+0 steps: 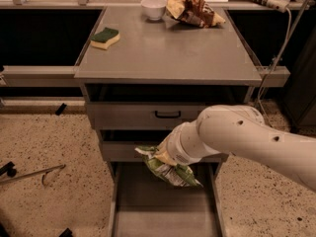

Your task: Place green jalapeno chip bag into bottom drawer

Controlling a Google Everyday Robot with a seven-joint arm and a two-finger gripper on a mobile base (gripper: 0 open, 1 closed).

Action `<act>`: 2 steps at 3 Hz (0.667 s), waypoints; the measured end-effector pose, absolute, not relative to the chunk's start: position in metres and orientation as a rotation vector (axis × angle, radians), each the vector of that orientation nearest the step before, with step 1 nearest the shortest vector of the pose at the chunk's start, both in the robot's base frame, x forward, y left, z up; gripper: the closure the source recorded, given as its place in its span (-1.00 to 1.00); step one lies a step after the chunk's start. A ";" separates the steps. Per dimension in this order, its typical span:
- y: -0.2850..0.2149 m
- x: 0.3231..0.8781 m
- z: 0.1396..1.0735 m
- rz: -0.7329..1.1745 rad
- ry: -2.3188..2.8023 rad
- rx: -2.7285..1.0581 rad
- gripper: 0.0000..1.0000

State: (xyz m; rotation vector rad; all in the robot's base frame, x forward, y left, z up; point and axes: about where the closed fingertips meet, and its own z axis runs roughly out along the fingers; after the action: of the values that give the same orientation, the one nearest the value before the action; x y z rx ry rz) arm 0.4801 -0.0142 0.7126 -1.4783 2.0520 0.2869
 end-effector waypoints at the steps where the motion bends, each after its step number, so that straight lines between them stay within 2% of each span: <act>1: -0.014 0.480 0.713 0.287 2.052 -1.479 1.00; 2: -0.005 0.487 0.697 0.327 2.007 -1.444 1.00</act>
Offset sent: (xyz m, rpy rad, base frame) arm 0.0225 0.0239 -0.0489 0.1771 -0.0635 0.0052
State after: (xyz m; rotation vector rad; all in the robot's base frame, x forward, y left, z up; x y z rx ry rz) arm 0.4873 -0.0053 0.6965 -1.4445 2.0075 0.3266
